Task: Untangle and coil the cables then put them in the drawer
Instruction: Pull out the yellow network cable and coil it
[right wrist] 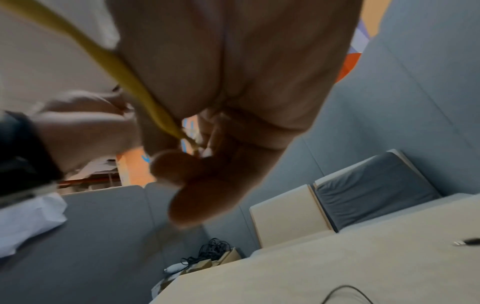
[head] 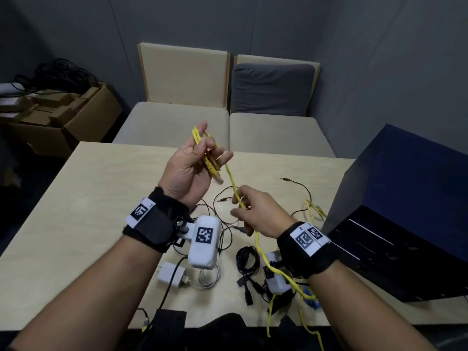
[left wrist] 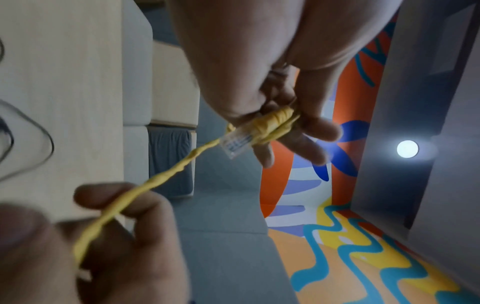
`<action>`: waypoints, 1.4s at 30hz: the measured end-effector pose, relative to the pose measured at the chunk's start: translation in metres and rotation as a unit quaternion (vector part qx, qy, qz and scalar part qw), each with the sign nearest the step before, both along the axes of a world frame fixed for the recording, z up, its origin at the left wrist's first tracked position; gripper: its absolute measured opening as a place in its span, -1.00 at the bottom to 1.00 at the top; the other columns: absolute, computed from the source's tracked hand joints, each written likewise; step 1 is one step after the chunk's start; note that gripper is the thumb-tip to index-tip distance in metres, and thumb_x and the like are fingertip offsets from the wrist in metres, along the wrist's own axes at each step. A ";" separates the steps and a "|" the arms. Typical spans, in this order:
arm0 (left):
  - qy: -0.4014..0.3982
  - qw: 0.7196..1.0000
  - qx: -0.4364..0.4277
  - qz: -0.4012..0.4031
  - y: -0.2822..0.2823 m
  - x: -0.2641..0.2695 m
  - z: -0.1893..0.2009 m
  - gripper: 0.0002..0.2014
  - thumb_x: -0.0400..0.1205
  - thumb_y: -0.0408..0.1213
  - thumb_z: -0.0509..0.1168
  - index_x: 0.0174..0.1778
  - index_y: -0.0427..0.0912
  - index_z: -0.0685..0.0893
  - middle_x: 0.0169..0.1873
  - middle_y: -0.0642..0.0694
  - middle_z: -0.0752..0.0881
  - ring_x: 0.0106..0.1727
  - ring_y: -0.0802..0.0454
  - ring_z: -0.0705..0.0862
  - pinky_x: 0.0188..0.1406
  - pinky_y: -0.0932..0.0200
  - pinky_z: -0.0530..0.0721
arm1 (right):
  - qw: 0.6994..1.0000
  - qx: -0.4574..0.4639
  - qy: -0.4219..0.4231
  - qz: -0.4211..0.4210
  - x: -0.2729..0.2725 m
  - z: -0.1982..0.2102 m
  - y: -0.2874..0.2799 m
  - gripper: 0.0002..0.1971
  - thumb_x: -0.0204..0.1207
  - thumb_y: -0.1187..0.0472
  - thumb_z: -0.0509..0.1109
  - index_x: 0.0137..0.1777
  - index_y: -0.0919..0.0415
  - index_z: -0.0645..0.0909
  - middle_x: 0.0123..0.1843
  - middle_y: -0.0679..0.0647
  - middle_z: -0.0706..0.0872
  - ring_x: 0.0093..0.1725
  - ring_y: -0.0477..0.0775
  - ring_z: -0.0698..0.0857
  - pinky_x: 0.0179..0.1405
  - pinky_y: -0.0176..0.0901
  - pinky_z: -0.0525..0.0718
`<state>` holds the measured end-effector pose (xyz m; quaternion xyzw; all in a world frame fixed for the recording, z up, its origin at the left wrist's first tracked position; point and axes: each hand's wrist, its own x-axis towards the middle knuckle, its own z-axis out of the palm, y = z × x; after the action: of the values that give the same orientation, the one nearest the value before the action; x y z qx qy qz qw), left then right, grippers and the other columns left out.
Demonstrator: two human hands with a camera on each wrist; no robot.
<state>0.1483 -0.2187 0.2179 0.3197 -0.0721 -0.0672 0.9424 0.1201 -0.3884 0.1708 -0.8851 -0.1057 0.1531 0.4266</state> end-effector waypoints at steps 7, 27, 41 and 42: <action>0.022 0.990 0.106 0.094 0.003 0.013 -0.019 -0.39 0.72 -0.53 0.04 0.67 -0.17 0.01 -0.02 -0.04 0.81 -0.08 0.03 0.79 0.12 0.10 0.72 | 0.997 -0.014 0.020 0.071 -0.002 0.012 0.004 -0.85 0.43 0.19 0.48 -0.23 0.04 0.53 -0.43 0.04 0.54 -0.52 -0.04 0.50 -0.34 0.02 0.64; -0.165 0.642 0.747 0.054 0.025 0.024 -0.055 -0.32 0.70 -0.22 0.16 0.61 0.39 -0.01 -0.17 0.08 0.76 -0.06 0.00 0.70 0.19 0.02 0.64 | 0.990 -0.048 0.069 0.115 0.009 0.056 -0.017 -0.83 0.54 0.35 0.33 0.09 0.20 0.65 -0.53 0.07 0.66 -0.52 -0.05 0.58 -0.33 -0.20 0.52; -0.116 0.566 0.803 0.146 0.051 0.043 -0.043 -0.46 0.74 -0.15 0.05 0.64 0.18 0.08 0.22 -0.37 0.65 0.20 -0.43 0.58 0.18 -0.19 0.57 | 0.989 -0.092 0.019 0.113 0.008 0.058 -0.029 -0.81 0.56 0.13 0.42 0.14 -0.01 0.59 -0.42 0.02 0.70 -0.43 -0.13 0.67 -0.20 -0.16 0.56; -0.108 0.564 0.803 0.160 0.054 0.045 -0.040 -0.47 0.74 -0.15 0.05 0.64 0.17 0.09 0.20 -0.39 0.65 0.19 -0.44 0.58 0.16 -0.20 0.56 | 0.990 -0.084 0.017 0.112 0.007 0.060 -0.031 -0.83 0.56 0.11 0.42 0.12 0.01 0.61 -0.45 0.04 0.70 -0.43 -0.16 0.64 -0.20 -0.16 0.53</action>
<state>0.1928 -0.1649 0.1781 0.9557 -0.0371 0.0899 0.2779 0.1273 -0.4193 0.2311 -0.8975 -0.1841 0.2233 0.3327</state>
